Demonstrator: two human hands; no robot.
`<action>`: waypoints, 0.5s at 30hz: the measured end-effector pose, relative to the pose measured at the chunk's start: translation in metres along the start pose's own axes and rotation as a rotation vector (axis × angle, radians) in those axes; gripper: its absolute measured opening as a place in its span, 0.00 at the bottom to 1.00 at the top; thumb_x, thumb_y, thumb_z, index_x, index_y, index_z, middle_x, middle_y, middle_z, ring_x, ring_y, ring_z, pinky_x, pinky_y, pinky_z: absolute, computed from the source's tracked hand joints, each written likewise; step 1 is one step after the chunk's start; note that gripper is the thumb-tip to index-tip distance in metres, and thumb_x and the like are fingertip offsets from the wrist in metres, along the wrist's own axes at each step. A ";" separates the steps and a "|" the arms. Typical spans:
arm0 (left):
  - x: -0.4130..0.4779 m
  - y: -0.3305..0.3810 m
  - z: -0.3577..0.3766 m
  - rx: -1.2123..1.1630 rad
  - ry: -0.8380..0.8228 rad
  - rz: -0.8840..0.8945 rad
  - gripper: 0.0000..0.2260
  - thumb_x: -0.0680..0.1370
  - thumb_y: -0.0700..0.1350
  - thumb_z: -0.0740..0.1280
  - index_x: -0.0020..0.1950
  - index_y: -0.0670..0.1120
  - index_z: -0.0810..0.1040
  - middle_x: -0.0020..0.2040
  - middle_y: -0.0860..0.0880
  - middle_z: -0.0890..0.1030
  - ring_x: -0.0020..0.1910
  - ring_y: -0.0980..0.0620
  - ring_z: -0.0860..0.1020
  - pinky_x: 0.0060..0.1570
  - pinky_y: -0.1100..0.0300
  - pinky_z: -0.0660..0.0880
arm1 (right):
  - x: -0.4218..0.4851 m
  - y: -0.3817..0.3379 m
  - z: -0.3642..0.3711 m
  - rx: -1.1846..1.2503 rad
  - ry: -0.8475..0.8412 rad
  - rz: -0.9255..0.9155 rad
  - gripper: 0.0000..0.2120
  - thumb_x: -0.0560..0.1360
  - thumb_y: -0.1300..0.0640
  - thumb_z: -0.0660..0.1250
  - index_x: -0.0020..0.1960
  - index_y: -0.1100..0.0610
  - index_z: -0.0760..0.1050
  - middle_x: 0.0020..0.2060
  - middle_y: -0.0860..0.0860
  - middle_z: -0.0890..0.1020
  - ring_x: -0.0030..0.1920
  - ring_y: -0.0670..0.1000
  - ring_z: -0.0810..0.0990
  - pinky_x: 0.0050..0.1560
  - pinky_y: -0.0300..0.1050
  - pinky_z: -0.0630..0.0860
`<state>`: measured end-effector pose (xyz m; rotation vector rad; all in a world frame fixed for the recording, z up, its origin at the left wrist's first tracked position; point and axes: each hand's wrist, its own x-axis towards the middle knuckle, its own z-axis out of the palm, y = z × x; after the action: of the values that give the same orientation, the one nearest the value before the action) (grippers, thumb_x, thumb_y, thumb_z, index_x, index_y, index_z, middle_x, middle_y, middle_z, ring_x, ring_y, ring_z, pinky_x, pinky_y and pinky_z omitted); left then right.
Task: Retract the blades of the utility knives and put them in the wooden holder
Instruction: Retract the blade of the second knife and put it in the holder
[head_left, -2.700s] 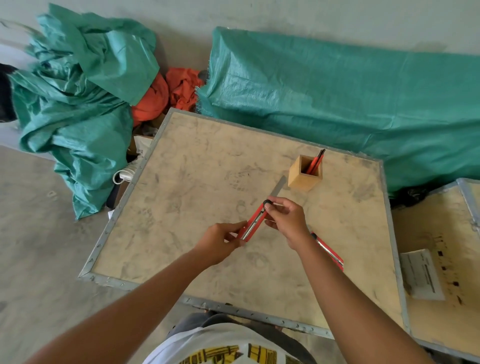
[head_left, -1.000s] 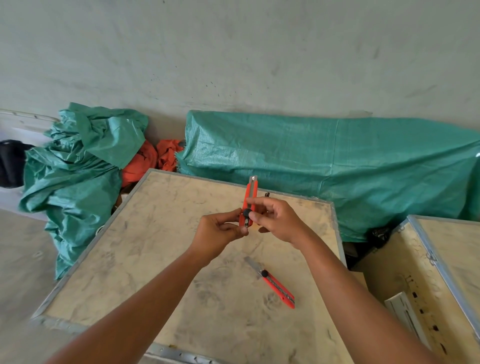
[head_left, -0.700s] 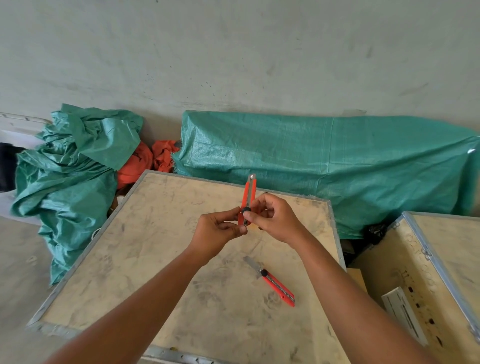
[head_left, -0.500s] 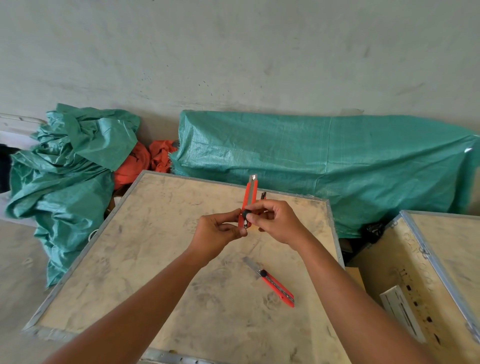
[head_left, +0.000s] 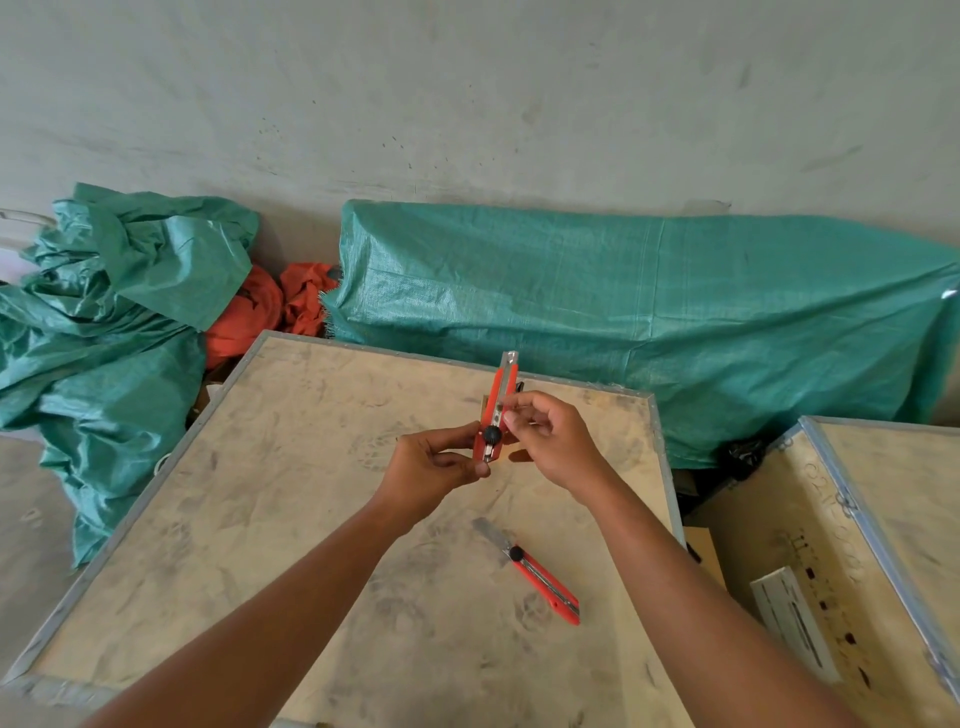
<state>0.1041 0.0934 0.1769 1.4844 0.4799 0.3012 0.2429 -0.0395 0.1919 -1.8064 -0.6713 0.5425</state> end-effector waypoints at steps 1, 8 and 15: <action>0.006 -0.003 0.001 0.012 0.001 -0.010 0.22 0.70 0.30 0.75 0.62 0.47 0.82 0.50 0.52 0.88 0.44 0.45 0.87 0.47 0.59 0.83 | 0.005 0.003 -0.003 -0.002 0.004 0.011 0.11 0.82 0.62 0.66 0.62 0.57 0.81 0.50 0.54 0.86 0.50 0.52 0.88 0.44 0.50 0.87; 0.070 -0.027 0.012 0.098 -0.028 -0.110 0.22 0.69 0.33 0.77 0.60 0.49 0.83 0.53 0.50 0.87 0.42 0.45 0.86 0.50 0.53 0.84 | 0.065 0.034 -0.021 -0.031 0.001 0.122 0.15 0.79 0.65 0.69 0.63 0.52 0.82 0.55 0.54 0.86 0.48 0.51 0.88 0.43 0.46 0.87; 0.119 -0.052 0.017 0.250 0.034 -0.144 0.24 0.70 0.39 0.79 0.64 0.48 0.81 0.54 0.51 0.86 0.46 0.50 0.85 0.55 0.50 0.82 | 0.109 0.059 -0.031 -0.079 0.085 0.138 0.15 0.78 0.66 0.71 0.60 0.50 0.83 0.52 0.49 0.86 0.51 0.52 0.87 0.49 0.52 0.86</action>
<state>0.2111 0.1310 0.1109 1.6791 0.6668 0.1567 0.3543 -0.0028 0.1416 -1.9492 -0.5189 0.5332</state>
